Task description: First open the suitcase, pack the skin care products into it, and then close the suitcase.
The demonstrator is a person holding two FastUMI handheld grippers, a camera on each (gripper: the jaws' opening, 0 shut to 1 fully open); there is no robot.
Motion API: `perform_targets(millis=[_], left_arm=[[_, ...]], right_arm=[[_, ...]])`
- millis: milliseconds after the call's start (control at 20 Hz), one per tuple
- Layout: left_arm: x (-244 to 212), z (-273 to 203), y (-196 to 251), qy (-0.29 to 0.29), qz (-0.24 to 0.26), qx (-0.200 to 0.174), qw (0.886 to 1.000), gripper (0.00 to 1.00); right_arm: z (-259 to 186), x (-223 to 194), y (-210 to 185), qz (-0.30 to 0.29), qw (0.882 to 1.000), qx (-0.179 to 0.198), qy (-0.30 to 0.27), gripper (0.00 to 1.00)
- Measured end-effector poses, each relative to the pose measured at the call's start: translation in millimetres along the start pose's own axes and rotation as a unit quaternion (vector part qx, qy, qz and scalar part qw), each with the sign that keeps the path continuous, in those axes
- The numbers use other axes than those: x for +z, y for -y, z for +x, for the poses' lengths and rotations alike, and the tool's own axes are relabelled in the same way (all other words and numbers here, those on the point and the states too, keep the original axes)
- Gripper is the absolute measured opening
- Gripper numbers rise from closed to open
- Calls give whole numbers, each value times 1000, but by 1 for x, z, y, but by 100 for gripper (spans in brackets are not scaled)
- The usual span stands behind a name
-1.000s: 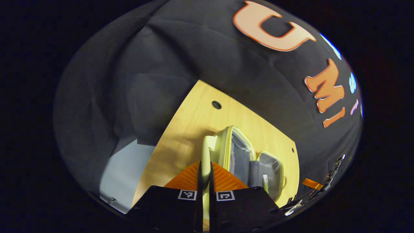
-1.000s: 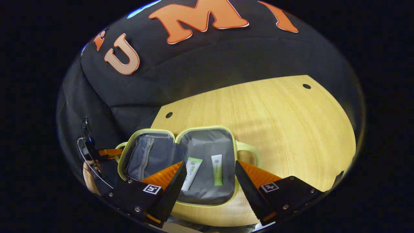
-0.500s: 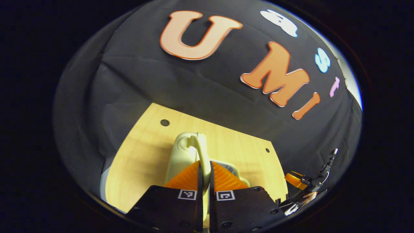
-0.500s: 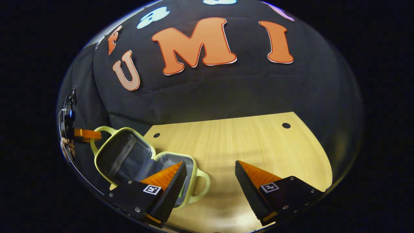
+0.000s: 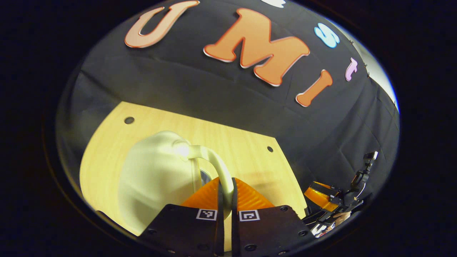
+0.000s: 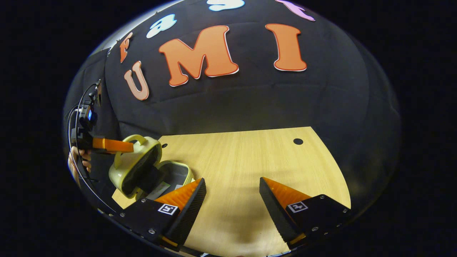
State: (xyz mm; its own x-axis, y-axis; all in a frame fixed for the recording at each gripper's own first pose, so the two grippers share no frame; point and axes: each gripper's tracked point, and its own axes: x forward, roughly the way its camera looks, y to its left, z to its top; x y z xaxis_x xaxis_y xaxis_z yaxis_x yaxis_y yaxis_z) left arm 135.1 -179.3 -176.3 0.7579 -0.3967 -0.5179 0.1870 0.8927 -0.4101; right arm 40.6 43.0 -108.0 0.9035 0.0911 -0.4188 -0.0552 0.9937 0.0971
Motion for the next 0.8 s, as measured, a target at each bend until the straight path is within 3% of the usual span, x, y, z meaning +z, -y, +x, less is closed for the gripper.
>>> perform_targets(millis=[350,650,800], left_arm=[[-69,81,28,-97,37,15,995,8],[-141,135,21,-164,60,37,984,8],[-154,141,15,-175,50,69,981,19]], right_arm=[[-6,-26,47,15,999,-27,-20,95],[-12,-44,63,23,998,-35,-36,96],[-11,-43,60,23,999,-33,-36,95]])
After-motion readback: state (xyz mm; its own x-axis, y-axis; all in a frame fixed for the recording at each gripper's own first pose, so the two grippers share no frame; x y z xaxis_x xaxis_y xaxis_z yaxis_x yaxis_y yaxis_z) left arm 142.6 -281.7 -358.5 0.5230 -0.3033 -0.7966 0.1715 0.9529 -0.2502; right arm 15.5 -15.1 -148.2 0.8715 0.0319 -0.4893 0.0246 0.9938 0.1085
